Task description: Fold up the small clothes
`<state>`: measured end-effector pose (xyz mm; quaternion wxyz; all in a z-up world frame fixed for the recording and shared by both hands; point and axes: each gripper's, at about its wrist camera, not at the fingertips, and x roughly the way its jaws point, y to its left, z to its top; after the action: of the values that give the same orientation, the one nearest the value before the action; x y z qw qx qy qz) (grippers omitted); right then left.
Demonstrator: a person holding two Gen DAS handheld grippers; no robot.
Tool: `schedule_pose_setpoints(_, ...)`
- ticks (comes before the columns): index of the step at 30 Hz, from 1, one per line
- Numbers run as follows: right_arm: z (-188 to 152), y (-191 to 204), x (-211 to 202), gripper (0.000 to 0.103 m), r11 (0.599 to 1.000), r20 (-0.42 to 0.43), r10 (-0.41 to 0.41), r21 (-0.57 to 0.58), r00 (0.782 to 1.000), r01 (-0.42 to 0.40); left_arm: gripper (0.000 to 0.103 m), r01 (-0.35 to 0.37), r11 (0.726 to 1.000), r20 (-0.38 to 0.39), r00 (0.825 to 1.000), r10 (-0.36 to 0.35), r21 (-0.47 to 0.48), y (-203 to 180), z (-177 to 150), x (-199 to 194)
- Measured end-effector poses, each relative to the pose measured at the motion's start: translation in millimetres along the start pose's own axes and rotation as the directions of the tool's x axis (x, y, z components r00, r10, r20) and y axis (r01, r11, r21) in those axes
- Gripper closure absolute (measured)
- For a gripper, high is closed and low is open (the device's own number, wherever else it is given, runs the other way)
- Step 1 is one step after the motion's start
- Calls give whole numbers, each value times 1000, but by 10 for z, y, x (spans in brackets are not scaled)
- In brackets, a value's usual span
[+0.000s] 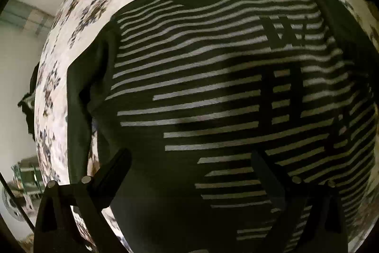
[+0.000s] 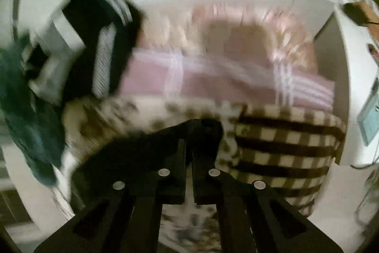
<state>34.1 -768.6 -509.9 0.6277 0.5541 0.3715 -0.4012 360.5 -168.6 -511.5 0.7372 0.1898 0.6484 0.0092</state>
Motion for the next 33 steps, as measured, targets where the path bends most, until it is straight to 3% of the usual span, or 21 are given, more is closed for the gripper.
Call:
schedule_pose_setpoints(1,64,-29,-59,98,999,42,-50,21,998,49,0,4,1000,2,1000,-4,11,-14,-17,24)
schedule_pose_setpoints(3,197,-140,-16,64,987,37,-158,46,987,156,0,10,1000,-1,1000,-10,17,-29,-14,51)
schedule_pose_setpoints(4,225,-235,31,42,979,19,-191,78,981,189,0,16,1000,-3,1000,-16,15,-29,-15,54)
schedule_pose_setpoints(5,214,-307,49,41,978,12,-182,108,983,179,0,20,1000,-2,1000,-20,14,-32,-5,55)
schedule_pose_setpoints(9,13,-456,272,41,985,-56,-8,170,998,18,0,17,1000,10,1000,-17,20,-38,-2,28)
schedule_pose_setpoints(13,-119,-422,790,41,962,-107,127,257,986,-96,0,10,1000,10,1000,-10,20,-54,24,69)
schedule_pose_setpoints(15,-130,-444,1023,41,939,-95,168,319,981,-130,0,7,1000,7,1000,-7,10,-56,50,116)
schedule_pose_setpoints(17,-161,-404,1134,39,912,-31,182,379,983,-157,0,7,1000,0,1000,-7,-7,-38,87,173)
schedule_pose_setpoints(19,-219,-266,1145,40,912,74,126,383,989,-145,0,2,999,0,1000,-2,-40,6,142,232)
schedule_pose_setpoints(22,-300,46,1115,84,958,128,9,282,992,-45,0,-1,996,2,1000,1,-87,81,222,296)
schedule_pose_setpoints(23,-343,139,1095,90,969,147,-15,247,989,-22,0,4,994,3,1000,-4,-107,121,248,314)
schedule_pose_setpoints(25,-415,289,1001,96,979,179,-36,204,983,-1,0,17,989,5,1000,-16,-146,222,290,329)
schedule_pose_setpoints(27,-478,475,832,96,987,214,-35,158,976,1,0,26,985,15,1000,-24,-171,298,308,310)
schedule_pose_setpoints(33,-883,1387,203,96,995,284,49,-99,958,-21,0,43,974,52,998,-32,-224,703,250,227)
